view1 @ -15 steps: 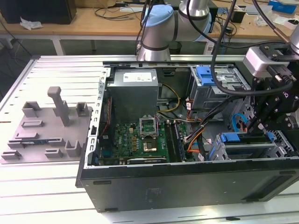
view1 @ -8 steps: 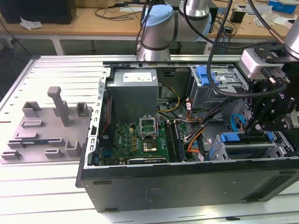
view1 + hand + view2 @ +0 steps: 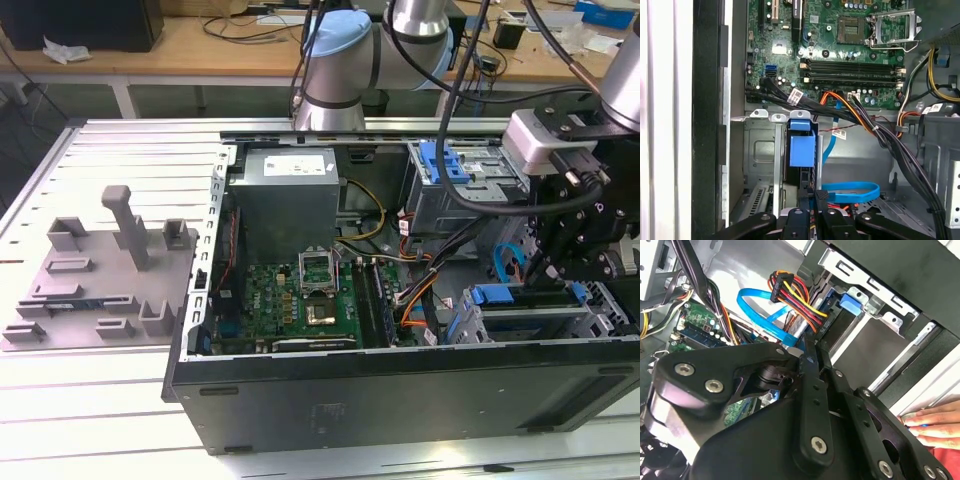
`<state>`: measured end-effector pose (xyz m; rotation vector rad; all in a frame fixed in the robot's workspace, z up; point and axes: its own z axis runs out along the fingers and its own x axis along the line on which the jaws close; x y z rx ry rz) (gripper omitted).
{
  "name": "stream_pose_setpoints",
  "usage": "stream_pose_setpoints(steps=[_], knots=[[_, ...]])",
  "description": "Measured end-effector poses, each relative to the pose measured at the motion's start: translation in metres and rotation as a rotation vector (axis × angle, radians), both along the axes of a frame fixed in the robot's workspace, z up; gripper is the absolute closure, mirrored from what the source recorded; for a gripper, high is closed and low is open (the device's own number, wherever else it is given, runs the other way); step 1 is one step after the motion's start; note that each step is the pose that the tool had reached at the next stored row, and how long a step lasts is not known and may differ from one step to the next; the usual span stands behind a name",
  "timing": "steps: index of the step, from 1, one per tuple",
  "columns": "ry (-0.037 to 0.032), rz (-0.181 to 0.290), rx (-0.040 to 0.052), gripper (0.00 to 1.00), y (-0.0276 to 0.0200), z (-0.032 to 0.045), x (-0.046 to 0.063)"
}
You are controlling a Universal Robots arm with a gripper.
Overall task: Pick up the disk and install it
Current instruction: 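Insert the second disk wire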
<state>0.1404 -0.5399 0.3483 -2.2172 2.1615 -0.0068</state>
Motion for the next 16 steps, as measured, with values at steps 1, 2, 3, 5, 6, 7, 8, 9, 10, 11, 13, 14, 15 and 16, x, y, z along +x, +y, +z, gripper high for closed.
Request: stream_pose_setpoints(steps=[1,2,3,5,6,7,8,9,10,11,13,14,15,16], knots=[[-0.0042,0.0,0.0013,0.84,0.0,0.0,-0.0001],[-0.0069,0.0,0.0019,0.84,0.0,-0.0001,-0.0003],[-0.0106,0.0,0.0025,0.84,0.0,0.0,-0.0004],[-0.0153,0.0,0.0029,0.84,-0.0001,-0.0001,-0.0009],[-0.0166,0.001,0.0031,0.84,0.0,-0.0003,-0.0012],[-0.0186,0.001,0.0032,0.84,0.0,-0.0008,-0.002],[-0.0191,0.001,0.0032,0.84,0.0,-0.001,-0.0024],[-0.0195,0.001,0.003,0.84,0.0,-0.0011,-0.0025],[-0.0199,0.001,0.0029,0.84,0.0,-0.0012,-0.0026],[-0.0205,0.001,0.0029,0.84,0.0,-0.0014,-0.0027],[-0.0235,0.001,0.003,0.84,0.0,-0.0018,-0.0028],[-0.0252,0.001,0.0031,0.84,0.0,-0.002,-0.0028],[-0.0263,0.001,0.0031,0.84,0.0,-0.0021,-0.0028],[-0.0275,0.001,0.003,0.84,0.0,-0.0022,-0.0028]])
